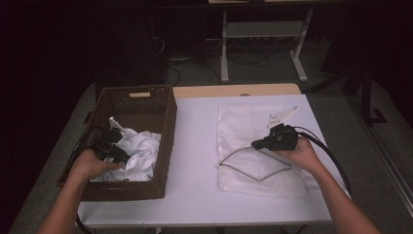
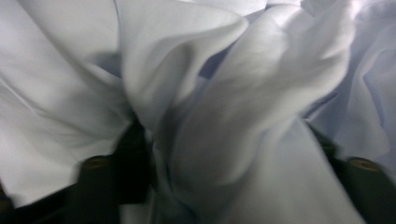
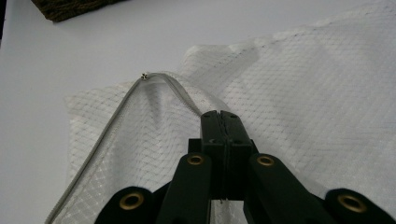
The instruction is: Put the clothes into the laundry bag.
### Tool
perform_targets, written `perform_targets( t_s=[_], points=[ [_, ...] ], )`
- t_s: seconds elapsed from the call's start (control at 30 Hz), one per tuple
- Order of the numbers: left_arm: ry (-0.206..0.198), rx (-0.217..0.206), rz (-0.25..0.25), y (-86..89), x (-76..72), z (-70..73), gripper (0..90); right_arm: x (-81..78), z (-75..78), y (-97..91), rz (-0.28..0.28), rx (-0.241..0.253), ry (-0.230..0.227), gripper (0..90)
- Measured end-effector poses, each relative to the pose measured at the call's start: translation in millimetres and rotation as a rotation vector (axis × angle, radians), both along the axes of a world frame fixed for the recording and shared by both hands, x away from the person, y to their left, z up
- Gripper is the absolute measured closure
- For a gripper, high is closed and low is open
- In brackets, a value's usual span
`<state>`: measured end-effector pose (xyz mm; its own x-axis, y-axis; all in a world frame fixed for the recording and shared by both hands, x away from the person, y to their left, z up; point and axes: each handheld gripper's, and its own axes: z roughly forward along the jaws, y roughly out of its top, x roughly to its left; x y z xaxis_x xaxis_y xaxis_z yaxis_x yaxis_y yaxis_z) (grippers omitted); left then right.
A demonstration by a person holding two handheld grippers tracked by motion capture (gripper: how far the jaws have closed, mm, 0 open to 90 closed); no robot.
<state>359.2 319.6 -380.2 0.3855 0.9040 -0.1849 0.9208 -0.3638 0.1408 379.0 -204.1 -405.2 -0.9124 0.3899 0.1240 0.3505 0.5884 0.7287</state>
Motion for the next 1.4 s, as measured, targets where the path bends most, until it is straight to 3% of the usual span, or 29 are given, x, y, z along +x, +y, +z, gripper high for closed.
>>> perform_targets(
  t_s=[0.07,0.13,0.3,0.5,0.7,0.8,1.0,1.17,1.3,1.4],
  points=[
    [0.002,0.022,-0.009,-2.4,1.6,-2.1,55.6,0.0,-0.8,0.5,0.001,0.002,0.001,89.1],
    [-0.002,0.013,-0.016,-3.0,1.7,-2.9,67.0,-0.3,-1.3,1.0,0.003,0.000,0.002,89.1],
    [-0.018,-0.108,-0.019,2.7,-1.4,3.6,79.1,0.3,-0.8,0.3,0.004,0.007,0.001,89.1],
    [-0.044,-0.180,-0.039,3.5,-5.5,9.6,81.2,0.4,-2.6,0.0,0.010,0.000,0.004,89.1],
    [-0.072,-0.285,-0.018,12.6,-10.4,16.1,81.8,0.2,-2.4,-0.4,0.007,0.000,0.004,89.1],
    [-0.097,-0.313,-0.014,15.6,-13.0,18.4,81.9,0.5,-2.0,-0.8,0.007,0.001,0.003,89.1],
    [-0.140,-0.429,-0.007,21.9,-17.7,28.0,81.9,1.4,-0.7,-2.0,0.003,0.004,0.006,89.1],
    [-0.171,-0.479,-0.002,27.5,-21.2,35.3,82.0,1.9,0.8,-3.6,-0.002,0.013,0.006,89.1],
    [-0.213,-0.576,0.019,35.9,-25.5,43.0,82.1,2.1,1.8,-4.4,-0.002,0.014,0.006,89.1],
    [-0.225,-0.575,0.016,36.2,-28.0,48.2,82.1,2.3,3.1,-5.5,-0.006,0.021,0.007,89.1]
  ],
)
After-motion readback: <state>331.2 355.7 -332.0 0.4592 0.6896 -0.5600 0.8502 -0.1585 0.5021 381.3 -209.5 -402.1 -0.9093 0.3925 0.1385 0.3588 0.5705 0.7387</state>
